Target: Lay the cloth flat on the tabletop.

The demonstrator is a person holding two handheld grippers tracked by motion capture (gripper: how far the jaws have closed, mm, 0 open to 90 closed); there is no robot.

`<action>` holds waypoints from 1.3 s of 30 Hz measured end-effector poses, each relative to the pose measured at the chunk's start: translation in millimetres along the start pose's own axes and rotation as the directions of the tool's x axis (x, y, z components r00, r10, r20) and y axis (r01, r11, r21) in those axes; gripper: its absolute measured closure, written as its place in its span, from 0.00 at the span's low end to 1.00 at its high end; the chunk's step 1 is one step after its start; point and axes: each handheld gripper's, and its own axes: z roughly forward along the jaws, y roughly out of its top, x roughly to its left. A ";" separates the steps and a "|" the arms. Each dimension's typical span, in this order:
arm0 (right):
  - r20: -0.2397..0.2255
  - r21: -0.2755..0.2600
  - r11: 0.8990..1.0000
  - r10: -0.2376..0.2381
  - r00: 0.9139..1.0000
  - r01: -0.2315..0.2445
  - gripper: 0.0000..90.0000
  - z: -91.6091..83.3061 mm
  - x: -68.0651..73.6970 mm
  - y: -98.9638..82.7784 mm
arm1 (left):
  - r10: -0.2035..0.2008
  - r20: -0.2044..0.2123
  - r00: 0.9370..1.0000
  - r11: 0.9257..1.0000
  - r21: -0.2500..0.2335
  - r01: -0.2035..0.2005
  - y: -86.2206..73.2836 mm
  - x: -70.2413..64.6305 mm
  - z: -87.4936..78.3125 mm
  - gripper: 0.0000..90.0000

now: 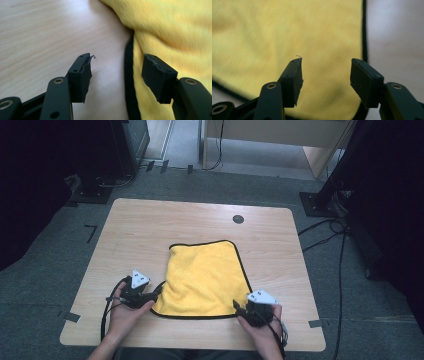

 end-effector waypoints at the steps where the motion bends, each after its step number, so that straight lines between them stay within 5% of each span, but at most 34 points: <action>1: 0.007 -0.013 1.000 -0.006 1.000 0.006 0.52 6.2 -6.7 11.6 | -0.028 0.005 1.000 1.000 -0.004 0.028 5.3 4.5 3.4 0.46; 3: 0.024 -0.033 0.999 -0.017 1.000 0.018 0.54 23.2 -18.2 35.0 | -0.091 0.033 0.995 0.996 0.001 0.091 16.8 10.7 12.4 0.46; 6: 0.035 -0.024 0.999 -0.035 0.999 0.035 0.57 56.8 -30.1 62.5 | -0.132 0.032 0.991 0.991 -0.001 0.132 33.8 12.8 25.5 0.47; 8: 0.057 -0.009 1.000 0.003 0.998 -0.002 0.58 83.6 -39.1 78.5 | -0.167 0.061 0.984 0.985 -0.020 0.169 43.2 11.5 31.3 0.47; 11: 0.056 0.009 0.997 0.081 0.995 -0.082 0.58 108.3 -49.5 87.9 | -0.167 0.131 0.977 0.983 -0.053 0.175 54.0 4.3 36.3 0.45; 12: 0.074 0.010 0.993 0.115 0.991 -0.116 0.59 114.7 -52.4 87.0 | -0.169 0.124 0.978 0.984 -0.038 0.175 57.0 0.8 39.5 0.44; 15: 0.083 0.031 0.991 0.131 0.988 -0.134 0.58 120.7 -51.9 78.1 | -0.151 0.161 0.975 0.988 0.032 0.148 63.1 -8.2 52.4 0.43; 16: 0.085 0.022 0.993 0.114 0.990 -0.116 0.59 120.2 -50.6 73.8 | -0.123 0.134 0.983 0.992 0.049 0.118 64.0 -13.0 56.2 0.47; 17: 0.085 0.013 0.995 0.098 0.992 -0.100 0.58 118.1 -49.9 70.5 | -0.097 0.094 0.991 0.994 0.051 0.092 64.7 -18.2 58.0 0.61; 19: 0.079 0.008 0.996 0.087 0.993 -0.088 0.58 113.5 -50.7 65.6 | -0.106 0.098 0.990 0.994 0.015 0.105 67.8 -27.3 55.4 0.83; 21: 0.079 -0.003 0.995 0.102 0.992 -0.102 0.55 107.1 -54.6 58.6 | -0.092 0.109 0.990 0.994 -0.051 0.098 72.2 -42.2 46.5 0.91; 23: 0.084 -0.006 0.995 0.095 0.992 -0.095 0.54 104.9 -56.0 56.1 | 0.016 0.185 0.983 0.991 -0.131 0.008 76.9 -76.1 35.5 0.91; 25: 0.086 -0.012 0.995 0.100 0.991 -0.099 0.51 101.8 -58.3 52.6 | 0.168 0.291 0.942 0.978 -0.169 -0.122 78.0 -108.8 31.6 0.88; 27: 0.094 -0.013 0.995 0.099 0.991 -0.098 0.49 98.4 -61.0 49.4 | 0.328 0.411 0.851 0.943 -0.190 -0.272 75.2 -141.4 29.1 0.66; 28: 0.098 -0.012 0.995 0.100 0.990 -0.099 0.48 95.5 -63.5 46.9 | 0.345 0.424 0.838 0.938 -0.195 -0.287 73.7 -146.4 27.5 0.60; 29: 0.100 -0.015 0.994 0.106 0.989 -0.105 0.48 93.8 -65.0 45.3 | 0.332 0.479 0.813 0.942 -0.207 -0.263 72.9 -145.8 25.5 0.56; 30: 0.108 -0.014 0.994 0.110 0.988 -0.109 0.48 90.2 -68.0 42.5 | 0.302 0.521 0.798 0.951 -0.218 -0.218 72.8 -139.4 24.3 0.51; 31: 0.110 -0.017 0.993 0.116 0.987 -0.115 0.48 87.4 -70.2 40.0 | 0.277 0.521 0.807 0.957 -0.224 -0.184 72.4 -130.6 23.3 0.50; 32: 0.112 -0.017 0.993 0.117 0.987 -0.115 0.48 84.5 -72.8 37.6 | 0.255 0.492 0.832 0.961 -0.225 -0.161 72.1 -120.3 23.6 0.51; 34: 0.097 -0.021 0.992 0.126 0.987 -0.124 0.48 79.3 -77.5 33.4 | 0.159 0.427 0.890 0.981 -0.172 -0.093 72.5 -99.2 29.0 0.53; 36: 0.077 -0.025 0.990 0.139 0.987 -0.137 0.48 76.5 -80.0 31.1 | 0.093 0.396 0.914 0.990 -0.134 -0.042 73.0 -85.4 35.2 0.53; 38: 0.064 -0.025 0.990 0.139 0.988 -0.138 0.48 75.1 -80.8 30.0 | 0.070 0.378 0.923 0.993 -0.113 -0.029 74.5 -83.0 41.3 0.54; 39: 0.067 -0.023 0.991 0.133 0.989 -0.132 0.48 75.1 -80.1 30.0 | 0.073 0.382 0.921 0.995 -0.093 -0.040 76.5 -86.9 45.5 0.55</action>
